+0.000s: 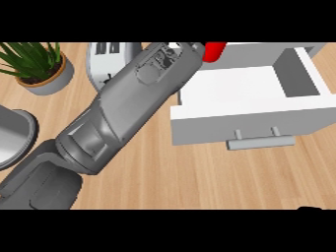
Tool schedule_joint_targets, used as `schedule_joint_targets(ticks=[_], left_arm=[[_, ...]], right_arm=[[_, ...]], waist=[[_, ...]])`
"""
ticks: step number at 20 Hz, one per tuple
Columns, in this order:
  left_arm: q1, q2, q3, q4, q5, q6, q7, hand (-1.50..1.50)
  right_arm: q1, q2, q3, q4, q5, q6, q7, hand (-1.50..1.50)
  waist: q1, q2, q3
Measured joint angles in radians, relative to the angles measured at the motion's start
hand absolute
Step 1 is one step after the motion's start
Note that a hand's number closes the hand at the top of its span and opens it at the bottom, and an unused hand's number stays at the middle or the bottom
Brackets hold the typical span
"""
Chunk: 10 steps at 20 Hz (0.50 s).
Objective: Pick up the can, place it into the drawer and close the drawer
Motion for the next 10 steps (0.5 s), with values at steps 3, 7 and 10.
schedule_joint_targets(ticks=[3, 7, 10], left_arm=[[0.004, 0.000, -0.032, 0.023, 0.022, 0.020, -0.030, 1.50], [-0.002, 0.000, -0.071, 0.057, 0.045, 0.039, -0.050, 1.50], [0.020, 0.000, -0.103, 0.073, 0.061, 0.042, -0.079, 1.50]], right_arm=[[-0.010, 0.003, 0.007, 0.005, 0.012, -0.006, 0.000, -1.50], [-0.028, 0.002, 0.011, 0.008, 0.014, -0.009, 0.002, -1.50], [-0.043, -0.004, 0.008, 0.019, 0.008, -0.008, 0.004, -1.50]], waist=[[-0.004, 0.001, 0.000], [-0.015, 0.005, 0.000], [-0.023, 0.008, 0.000]])
